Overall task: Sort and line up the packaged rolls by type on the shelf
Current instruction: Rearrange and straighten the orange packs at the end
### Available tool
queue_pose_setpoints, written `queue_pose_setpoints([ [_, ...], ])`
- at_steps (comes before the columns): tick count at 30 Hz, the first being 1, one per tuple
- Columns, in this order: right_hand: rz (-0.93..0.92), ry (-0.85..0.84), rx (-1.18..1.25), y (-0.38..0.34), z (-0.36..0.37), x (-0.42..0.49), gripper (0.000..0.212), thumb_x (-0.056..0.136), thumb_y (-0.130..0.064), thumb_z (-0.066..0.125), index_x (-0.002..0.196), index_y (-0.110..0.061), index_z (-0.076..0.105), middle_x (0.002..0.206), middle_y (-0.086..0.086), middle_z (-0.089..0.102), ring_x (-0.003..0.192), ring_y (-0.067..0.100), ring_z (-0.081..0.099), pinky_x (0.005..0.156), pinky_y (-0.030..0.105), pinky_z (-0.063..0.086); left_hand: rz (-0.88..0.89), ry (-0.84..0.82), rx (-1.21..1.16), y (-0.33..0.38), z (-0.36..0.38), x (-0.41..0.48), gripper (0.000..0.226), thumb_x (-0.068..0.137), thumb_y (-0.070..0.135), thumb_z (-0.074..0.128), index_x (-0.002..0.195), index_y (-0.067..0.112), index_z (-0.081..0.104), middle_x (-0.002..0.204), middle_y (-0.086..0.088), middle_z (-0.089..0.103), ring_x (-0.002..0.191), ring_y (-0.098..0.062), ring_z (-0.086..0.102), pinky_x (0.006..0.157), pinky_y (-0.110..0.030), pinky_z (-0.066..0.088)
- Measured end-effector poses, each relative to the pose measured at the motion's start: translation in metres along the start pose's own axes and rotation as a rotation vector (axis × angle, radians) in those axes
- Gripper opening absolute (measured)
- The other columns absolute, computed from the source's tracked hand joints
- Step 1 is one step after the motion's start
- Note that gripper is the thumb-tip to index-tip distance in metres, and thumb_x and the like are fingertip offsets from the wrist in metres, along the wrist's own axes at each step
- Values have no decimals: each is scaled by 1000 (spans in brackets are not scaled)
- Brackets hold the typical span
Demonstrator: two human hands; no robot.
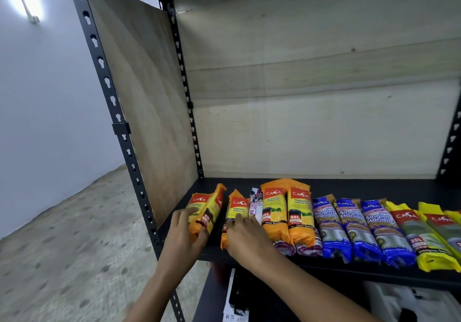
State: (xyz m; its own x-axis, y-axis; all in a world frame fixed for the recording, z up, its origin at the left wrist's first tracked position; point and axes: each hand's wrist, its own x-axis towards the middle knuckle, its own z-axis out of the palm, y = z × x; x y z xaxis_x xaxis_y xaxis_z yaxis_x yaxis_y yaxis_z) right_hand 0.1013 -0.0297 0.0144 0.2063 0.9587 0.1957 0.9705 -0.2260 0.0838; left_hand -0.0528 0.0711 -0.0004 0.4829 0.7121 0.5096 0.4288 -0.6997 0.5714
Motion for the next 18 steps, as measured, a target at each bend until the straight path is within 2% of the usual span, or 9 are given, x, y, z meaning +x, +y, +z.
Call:
queue_pose_setpoints([
  [2, 3, 6, -23, 0, -1, 0, 55, 90, -24, 67, 136, 2, 50, 127, 24, 56, 116, 42, 55, 106, 52, 41, 8, -20, 3, 1, 2, -4, 40, 92, 26, 65, 128, 32, 49, 125, 9, 34, 103, -6, 47, 64, -10, 48],
  [4, -2, 0, -41, 0, -2, 1, 56, 91, -27, 66, 137, 1, 50, 129, 24, 56, 119, 42, 53, 107, 54, 38, 29, -34, 45, 0, 3, -4, 32, 94, 24, 61, 124, 36, 55, 124, 8, 32, 102, -10, 49, 64, -10, 48],
  [7, -6, 3, -48, 0, -2, 1, 56, 92, -29, 63, 138, -2, 49, 132, 24, 55, 122, 42, 52, 109, 56, 35, 165, -69, 191, -3, 4, 1, 27, 95, 22, 62, 121, 29, 62, 120, 9, 34, 101, -15, 52, 68, -29, 57],
  [9, -3, 17, -47, -1, 1, -1, 57, 93, -31, 61, 140, -2, 46, 135, 25, 53, 125, 43, 49, 111, 57, 32, 333, -194, 427, -5, 5, 7, 29, 96, 30, 57, 126, 27, 59, 123, 11, 37, 106, -17, 55, 65, -35, 59],
  [11, 5, 31, -58, -4, 5, -3, 59, 95, -31, 59, 143, -1, 42, 139, 28, 49, 128, 46, 46, 113, 58, 30, 280, -321, 633, 6, 0, 15, 38, 101, 48, 40, 135, 36, 49, 133, 9, 41, 109, -20, 60, 72, -36, 59],
  [13, 16, 27, -72, -7, 7, -4, 59, 98, -31, 56, 144, 1, 38, 143, 30, 46, 131, 48, 43, 115, 59, 28, 248, -356, 745, 16, -9, 24, 46, 99, 60, 33, 138, 42, 46, 136, 7, 48, 116, -21, 57, 82, -38, 55],
  [16, 4, -20, -91, -7, 3, -4, 65, 97, -36, 57, 147, 0, 35, 146, 29, 43, 134, 48, 39, 116, 60, 26, 327, -417, 874, 18, -18, 32, 67, 89, 77, 32, 146, 42, 36, 142, 9, 50, 130, -23, 40, 101, -41, 38],
  [18, -55, -85, -98, 0, -9, -4, 73, 93, -42, 62, 149, -4, 34, 147, 26, 42, 135, 45, 39, 117, 59, 26, 355, -471, 912, 14, -23, 32, 77, 85, 79, 38, 152, 45, 20, 146, 7, 45, 135, -23, 34, 105, -44, 29],
])
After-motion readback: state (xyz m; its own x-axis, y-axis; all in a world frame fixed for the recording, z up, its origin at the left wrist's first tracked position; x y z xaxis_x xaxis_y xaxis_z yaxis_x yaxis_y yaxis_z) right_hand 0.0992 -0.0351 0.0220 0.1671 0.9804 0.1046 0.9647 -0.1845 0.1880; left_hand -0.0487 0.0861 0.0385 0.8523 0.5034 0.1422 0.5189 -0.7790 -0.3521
